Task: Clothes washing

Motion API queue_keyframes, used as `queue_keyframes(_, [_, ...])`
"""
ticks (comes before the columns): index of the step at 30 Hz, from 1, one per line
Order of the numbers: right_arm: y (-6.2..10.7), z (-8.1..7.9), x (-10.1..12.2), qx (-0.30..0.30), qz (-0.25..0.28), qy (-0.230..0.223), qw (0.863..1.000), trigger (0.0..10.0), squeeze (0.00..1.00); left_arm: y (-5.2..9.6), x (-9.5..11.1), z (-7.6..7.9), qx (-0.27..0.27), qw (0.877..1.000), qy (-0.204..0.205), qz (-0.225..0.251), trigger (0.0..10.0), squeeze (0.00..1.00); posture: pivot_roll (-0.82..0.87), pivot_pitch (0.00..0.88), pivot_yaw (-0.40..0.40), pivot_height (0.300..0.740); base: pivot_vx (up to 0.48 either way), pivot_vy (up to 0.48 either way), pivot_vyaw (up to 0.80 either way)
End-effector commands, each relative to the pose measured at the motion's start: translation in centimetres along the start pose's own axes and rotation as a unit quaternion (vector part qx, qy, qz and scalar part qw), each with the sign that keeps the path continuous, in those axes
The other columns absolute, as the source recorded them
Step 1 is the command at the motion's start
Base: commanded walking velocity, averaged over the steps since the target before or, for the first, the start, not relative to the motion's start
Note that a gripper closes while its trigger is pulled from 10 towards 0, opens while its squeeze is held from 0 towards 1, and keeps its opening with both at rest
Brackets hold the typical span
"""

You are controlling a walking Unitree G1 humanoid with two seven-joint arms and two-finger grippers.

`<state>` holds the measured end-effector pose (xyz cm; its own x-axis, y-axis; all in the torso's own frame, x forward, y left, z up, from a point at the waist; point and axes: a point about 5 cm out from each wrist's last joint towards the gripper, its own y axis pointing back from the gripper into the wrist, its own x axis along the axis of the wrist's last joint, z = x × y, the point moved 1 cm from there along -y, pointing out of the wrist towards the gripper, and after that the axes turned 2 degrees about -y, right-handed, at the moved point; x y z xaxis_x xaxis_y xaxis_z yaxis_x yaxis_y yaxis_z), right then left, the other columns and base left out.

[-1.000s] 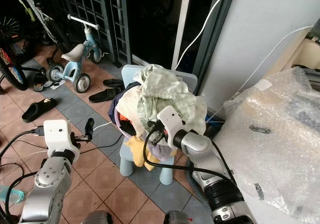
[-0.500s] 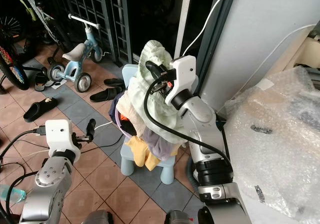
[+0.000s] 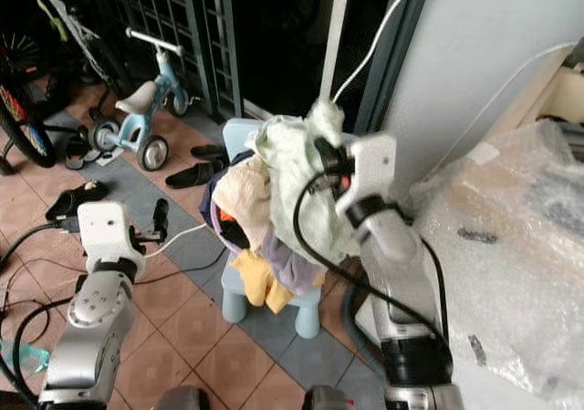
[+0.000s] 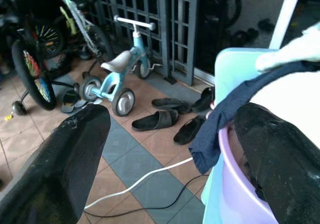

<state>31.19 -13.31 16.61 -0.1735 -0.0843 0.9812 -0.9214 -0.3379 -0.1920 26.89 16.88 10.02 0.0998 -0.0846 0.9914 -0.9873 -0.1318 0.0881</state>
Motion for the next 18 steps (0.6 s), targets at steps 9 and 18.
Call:
queue_keyframes(9, [-0.6, 0.8, 2.0, -0.055, 0.032, 0.023, 0.998, 10.0, 0.0, -0.3, -0.2, 0.3, -0.008, 1.0, -0.005, -0.003, 10.0, 0.0, -0.03, 0.034, 0.033, 0.74, 0.0, -0.386, -0.05])
queue_keyframes(18, [-0.6, 1.2, 2.0, -0.061, 0.032, 0.03, 0.997, 10.0, 0.0, -0.3, -0.4, 0.3, -0.007, 1.0, -0.001, -0.005, 10.0, 0.0, -0.04, 0.038, 0.029, 0.74, 0.0, -0.38, -0.73])
